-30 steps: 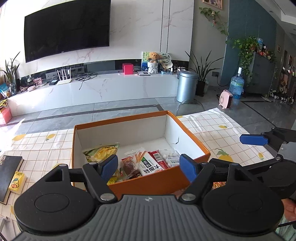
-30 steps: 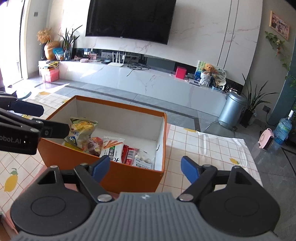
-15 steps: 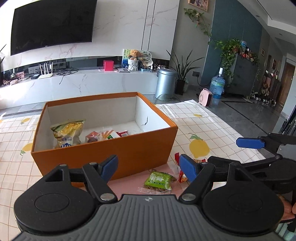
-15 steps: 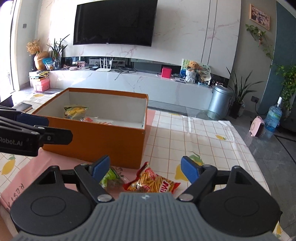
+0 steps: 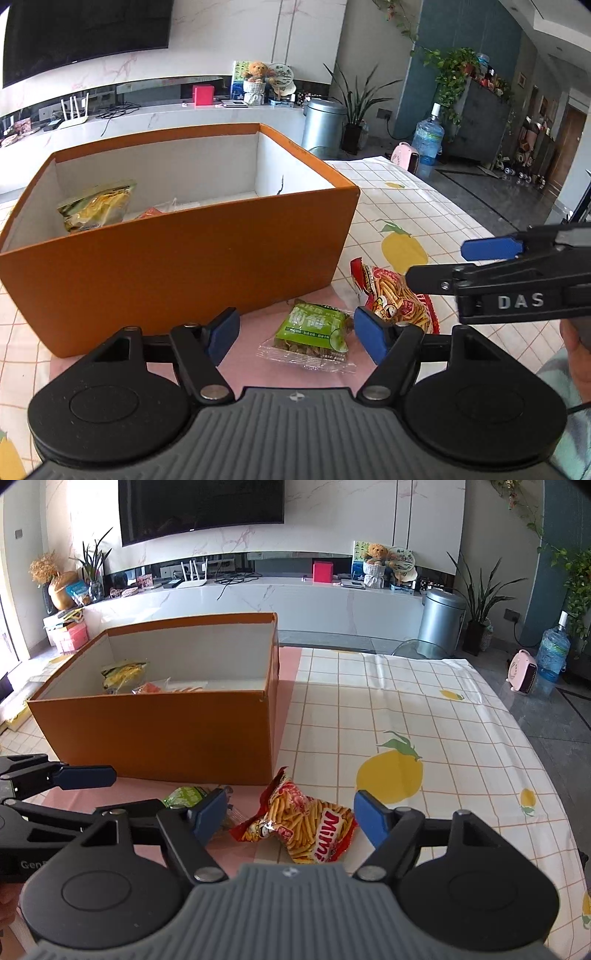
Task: Organize snacks
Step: 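Raise both open tools out of the box toward the remaining snacks, then grasp the green raisin packet with the left tool while the right tool grasps the red Mimi chip bag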
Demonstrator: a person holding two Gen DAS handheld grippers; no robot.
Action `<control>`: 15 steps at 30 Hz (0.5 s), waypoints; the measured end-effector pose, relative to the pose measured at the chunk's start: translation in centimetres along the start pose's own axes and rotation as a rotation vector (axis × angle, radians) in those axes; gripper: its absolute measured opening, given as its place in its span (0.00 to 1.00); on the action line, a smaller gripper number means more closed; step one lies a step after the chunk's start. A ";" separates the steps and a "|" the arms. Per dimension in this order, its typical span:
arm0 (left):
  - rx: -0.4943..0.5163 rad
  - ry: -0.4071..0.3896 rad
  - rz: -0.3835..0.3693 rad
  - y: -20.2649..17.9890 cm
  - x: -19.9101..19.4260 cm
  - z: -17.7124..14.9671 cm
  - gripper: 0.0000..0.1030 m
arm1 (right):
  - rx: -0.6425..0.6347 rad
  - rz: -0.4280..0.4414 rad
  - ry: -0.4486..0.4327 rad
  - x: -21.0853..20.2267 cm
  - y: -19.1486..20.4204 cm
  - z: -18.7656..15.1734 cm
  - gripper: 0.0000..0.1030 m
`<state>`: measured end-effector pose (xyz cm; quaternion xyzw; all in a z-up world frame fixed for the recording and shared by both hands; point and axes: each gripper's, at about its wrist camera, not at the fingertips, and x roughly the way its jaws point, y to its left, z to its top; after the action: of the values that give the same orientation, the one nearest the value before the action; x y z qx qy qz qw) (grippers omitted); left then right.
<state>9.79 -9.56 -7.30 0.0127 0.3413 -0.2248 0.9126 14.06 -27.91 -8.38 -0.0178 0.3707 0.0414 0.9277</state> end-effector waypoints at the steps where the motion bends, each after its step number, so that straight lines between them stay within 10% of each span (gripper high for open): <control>1: 0.007 0.004 -0.004 0.0 0.3 0.0 0.81 | -0.013 -0.005 0.011 0.5 0.1 0.1 0.71; 15: 0.072 0.067 -0.048 -0.8 3.5 -0.4 0.79 | 0.064 -0.011 0.209 5.8 -1.1 0.0 0.71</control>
<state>11.59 -11.65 -9.70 0.0447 0.3637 -0.2583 0.8939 18.33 -28.67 -12.40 0.0055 0.4663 0.0225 0.8843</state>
